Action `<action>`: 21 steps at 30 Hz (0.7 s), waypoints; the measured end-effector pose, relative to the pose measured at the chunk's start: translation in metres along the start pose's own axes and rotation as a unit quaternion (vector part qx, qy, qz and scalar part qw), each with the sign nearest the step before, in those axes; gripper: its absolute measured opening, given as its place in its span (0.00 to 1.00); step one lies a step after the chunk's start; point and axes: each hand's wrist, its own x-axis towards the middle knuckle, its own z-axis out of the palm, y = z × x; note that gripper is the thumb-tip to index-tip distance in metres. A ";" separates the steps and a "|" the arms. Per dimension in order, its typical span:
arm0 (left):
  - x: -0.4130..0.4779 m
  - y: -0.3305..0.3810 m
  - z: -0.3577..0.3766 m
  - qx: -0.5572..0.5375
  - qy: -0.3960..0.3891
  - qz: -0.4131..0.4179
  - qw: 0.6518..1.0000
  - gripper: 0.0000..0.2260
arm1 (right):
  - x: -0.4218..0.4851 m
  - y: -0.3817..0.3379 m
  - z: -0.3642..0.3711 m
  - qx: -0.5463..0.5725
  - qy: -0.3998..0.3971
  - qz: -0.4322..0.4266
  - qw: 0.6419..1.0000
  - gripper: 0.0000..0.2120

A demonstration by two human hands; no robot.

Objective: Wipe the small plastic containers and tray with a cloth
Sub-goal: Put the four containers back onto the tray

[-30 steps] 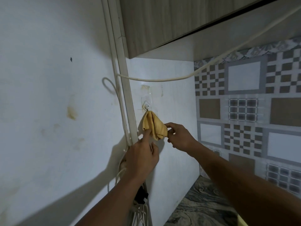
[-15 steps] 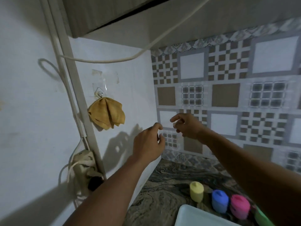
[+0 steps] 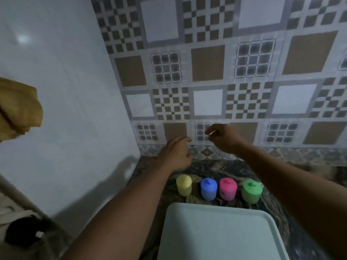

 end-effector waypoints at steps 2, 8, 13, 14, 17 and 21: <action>0.004 -0.012 0.025 0.010 -0.074 -0.015 0.997 0.32 | -0.002 0.028 0.020 -0.022 -0.029 0.028 0.999 0.12; 0.010 -0.054 0.083 0.036 -0.198 -0.026 0.979 0.45 | -0.006 0.086 0.076 -0.204 -0.121 -0.002 0.972 0.31; 0.015 -0.073 0.124 0.081 -0.238 -0.057 0.966 0.50 | -0.008 0.106 0.108 -0.346 -0.249 0.021 0.904 0.46; 0.015 -0.074 0.129 0.088 -0.238 -0.055 0.966 0.50 | -0.008 0.110 0.114 -0.354 -0.260 0.017 0.898 0.45; 0.017 -0.073 0.137 0.104 -0.232 -0.046 0.966 0.40 | -0.010 0.117 0.123 -0.359 -0.259 0.009 0.897 0.39; 0.015 -0.070 0.138 0.094 -0.189 -0.038 0.977 0.29 | -0.011 0.116 0.124 -0.350 -0.237 0.003 0.906 0.34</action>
